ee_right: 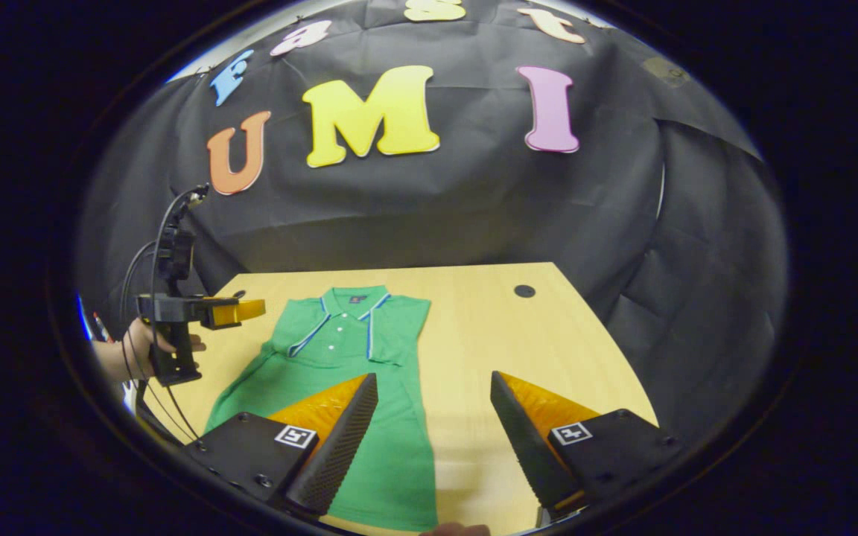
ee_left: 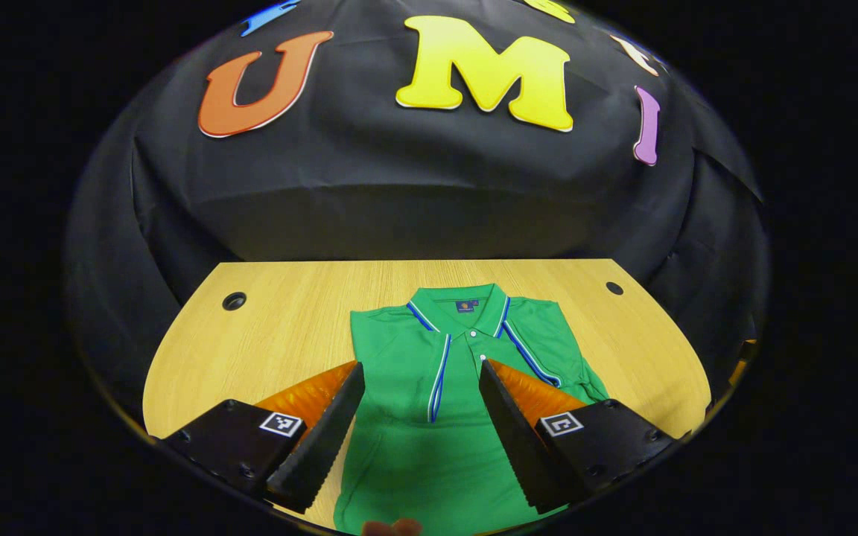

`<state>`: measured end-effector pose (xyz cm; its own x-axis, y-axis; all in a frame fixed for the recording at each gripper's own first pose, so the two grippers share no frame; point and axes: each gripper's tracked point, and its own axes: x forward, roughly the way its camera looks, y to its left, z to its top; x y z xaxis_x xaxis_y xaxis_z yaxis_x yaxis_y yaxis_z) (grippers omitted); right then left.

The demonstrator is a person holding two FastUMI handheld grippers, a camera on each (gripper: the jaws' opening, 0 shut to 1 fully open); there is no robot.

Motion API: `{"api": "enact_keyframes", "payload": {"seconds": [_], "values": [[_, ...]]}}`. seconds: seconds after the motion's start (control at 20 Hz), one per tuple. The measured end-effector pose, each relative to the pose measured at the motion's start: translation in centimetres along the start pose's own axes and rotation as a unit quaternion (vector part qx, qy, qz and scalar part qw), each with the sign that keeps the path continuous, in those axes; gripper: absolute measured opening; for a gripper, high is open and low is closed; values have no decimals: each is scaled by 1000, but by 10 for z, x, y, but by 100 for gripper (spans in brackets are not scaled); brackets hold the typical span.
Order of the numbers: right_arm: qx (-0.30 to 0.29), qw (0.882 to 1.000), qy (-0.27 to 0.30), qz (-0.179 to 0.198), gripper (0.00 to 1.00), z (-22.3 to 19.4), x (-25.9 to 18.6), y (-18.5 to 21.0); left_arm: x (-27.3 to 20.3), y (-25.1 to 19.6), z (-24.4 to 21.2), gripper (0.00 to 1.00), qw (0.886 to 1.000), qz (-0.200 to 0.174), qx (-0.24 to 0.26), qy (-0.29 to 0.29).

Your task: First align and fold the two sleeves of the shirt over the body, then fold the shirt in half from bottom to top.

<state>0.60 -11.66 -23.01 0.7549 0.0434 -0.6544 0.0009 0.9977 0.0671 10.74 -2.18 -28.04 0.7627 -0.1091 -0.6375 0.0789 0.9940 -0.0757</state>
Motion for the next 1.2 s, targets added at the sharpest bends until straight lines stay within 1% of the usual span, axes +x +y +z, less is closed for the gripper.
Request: {"api": "enact_keyframes", "payload": {"seconds": [0.05, 0.1, 0.15, 0.2, 0.25, 0.3, 0.35, 0.4, 0.5, 0.55, 0.6, 0.65, 0.75, 0.8, 0.85, 0.9, 1.0, 1.05, 1.1, 1.2], "values": [[-5, 1000, 0, 6, 98, 0, 0, 8, -15, 1, -4, 100, 1000, 2, -4, -4], [-11, 1000, 0, 11, 98, 0, -2, 15, -31, 3, -10, 100, 1000, 3, -4, -7], [-18, 1000, -2, 16, 94, 0, -3, 21, -47, 8, -18, 100, 1000, 8, -4, -7], [-27, 999, -3, 20, 94, -1, -6, 27, -63, 12, -26, 100, 1000, 13, -6, -8], [-34, 999, -4, 22, 98, -5, -8, 30, -78, 13, -36, 100, 1000, 14, -11, -8], [-42, 999, 1, 27, 98, -11, -10, 34, -92, 15, -47, 100, 1000, 16, -12, -6], [-48, 998, 12, 33, 94, -21, -11, 37, -104, 19, -57, 100, 1000, 18, -8, -4], [-53, 998, 23, 39, 98, -31, -14, 39, -116, 21, -68, 100, 1000, 17, -1, -3], [-63, 996, 44, 53, 98, -54, -20, 43, -140, 18, -90, 100, 1000, -8, 3, 2], [-76, 994, 57, 55, 94, -67, -24, 42, -151, 22, -103, 100, 1000, -13, 9, 8], [-92, 992, 70, 57, 98, -81, -27, 41, -160, 25, -118, 100, 1000, -16, 18, 18], [-107, 989, 81, 58, 94, -94, -32, 40, -166, 29, -135, 99, 999, -17, 28, 33], [-116, 985, 113, 65, 98, -123, -42, 39, -179, 33, -172, 100, 997, -21, 37, 70], [-116, 982, 131, 68, 98, -139, -46, 38, -185, 33, -188, 100, 995, -24, 41, 90], [-118, 980, 147, 66, 94, -151, -50, 35, -189, 34, -208, 100, 993, -29, 44, 109], [-119, 978, 160, 66, 94, -164, -54, 33, -195, 33, -224, 100, 990, -34, 42, 131], [-117, 973, 189, 60, 94, -188, -61, 26, -202, 39, -246, 100, 986, -26, 30, 162], [-117, 971, 202, 57, 98, -199, -63, 22, -198, 42, -252, 100, 984, -19, 28, 173], [-118, 967, 217, 55, 94, -210, -64, 19, -194, 44, -256, 100, 983, -15, 28, 183], [-116, 961, 247, 53, 94, -234, -70, 14, -185, 43, -253, 100, 980, -9, 36, 196]]}}
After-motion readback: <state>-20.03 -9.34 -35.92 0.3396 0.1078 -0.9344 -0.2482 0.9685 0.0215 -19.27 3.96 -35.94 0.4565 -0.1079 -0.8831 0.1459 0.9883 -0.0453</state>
